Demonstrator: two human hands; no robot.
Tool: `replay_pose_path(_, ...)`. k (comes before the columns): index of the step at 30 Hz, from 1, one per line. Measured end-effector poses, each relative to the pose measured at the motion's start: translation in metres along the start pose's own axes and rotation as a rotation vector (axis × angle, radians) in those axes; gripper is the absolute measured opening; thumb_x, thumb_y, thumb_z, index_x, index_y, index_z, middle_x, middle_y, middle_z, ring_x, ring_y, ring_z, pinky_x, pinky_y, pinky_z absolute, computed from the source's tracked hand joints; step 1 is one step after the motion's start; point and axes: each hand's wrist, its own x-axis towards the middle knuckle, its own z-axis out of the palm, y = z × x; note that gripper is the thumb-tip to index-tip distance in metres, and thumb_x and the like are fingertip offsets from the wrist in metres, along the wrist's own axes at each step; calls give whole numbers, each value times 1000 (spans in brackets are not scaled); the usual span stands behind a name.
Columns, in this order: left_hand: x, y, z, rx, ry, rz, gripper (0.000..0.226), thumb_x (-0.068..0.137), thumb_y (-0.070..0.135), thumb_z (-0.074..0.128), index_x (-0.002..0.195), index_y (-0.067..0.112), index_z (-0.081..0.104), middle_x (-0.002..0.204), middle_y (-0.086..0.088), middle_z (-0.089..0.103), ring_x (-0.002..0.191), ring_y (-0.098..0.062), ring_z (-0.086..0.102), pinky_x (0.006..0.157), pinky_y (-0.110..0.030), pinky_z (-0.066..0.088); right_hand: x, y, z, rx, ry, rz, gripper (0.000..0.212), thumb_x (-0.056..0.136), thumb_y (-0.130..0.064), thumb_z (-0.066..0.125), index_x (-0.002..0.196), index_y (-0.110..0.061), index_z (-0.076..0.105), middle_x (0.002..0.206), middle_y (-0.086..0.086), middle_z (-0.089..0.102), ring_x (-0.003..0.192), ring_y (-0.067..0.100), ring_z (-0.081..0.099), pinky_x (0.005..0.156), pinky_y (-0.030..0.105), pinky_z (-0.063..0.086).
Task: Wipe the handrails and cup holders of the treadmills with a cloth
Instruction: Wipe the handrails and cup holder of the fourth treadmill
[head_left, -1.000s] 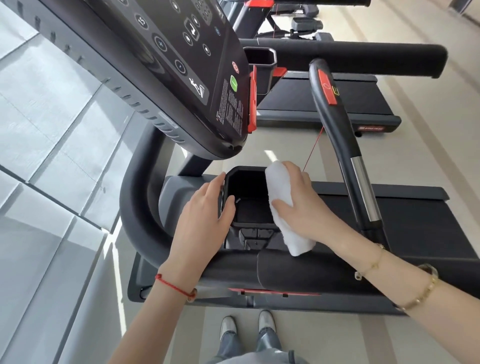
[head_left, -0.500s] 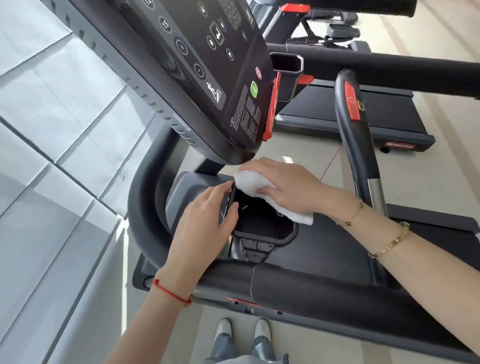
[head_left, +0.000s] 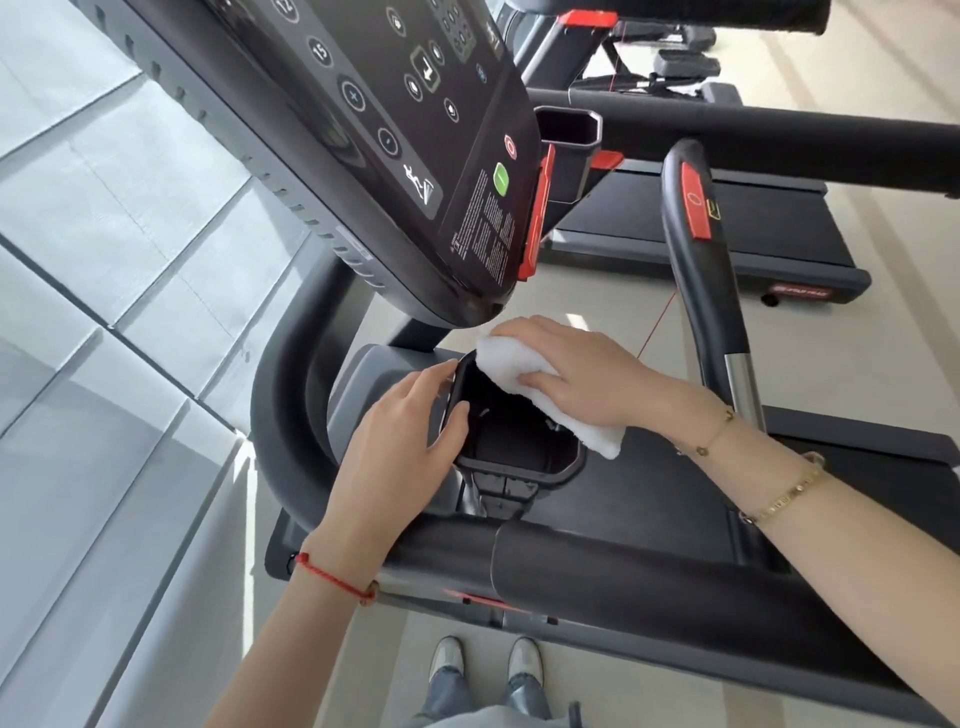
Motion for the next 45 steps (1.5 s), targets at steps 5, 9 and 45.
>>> replay_pose_path(5,1,0,0,20,-4,5,42,95,35,52,136,23,52,119,4,64,108,-12,60,88,-21,44,-39,13,3,21,37,101,44,101,-37,36,142,-42,22,132,-9,39,92,18,53,73,35,42)
replay_pose_path(9,2,3,-2,23,-27,21,43,96,34,51,137,19,51,119,2,64,108,-16,60,90,-36,51,-9,6,-3,40,-22,121,42,99,-31,46,140,-30,36,131,-3,50,108,23,53,85,34,39)
replay_pose_path(45,-7,14,-3,65,-8,-31,42,99,31,51,139,18,52,112,0,66,101,-19,62,84,-39,51,15,-10,0,-228,20,-158,42,99,-29,48,140,-29,35,134,-5,48,101,26,56,80,38,44)
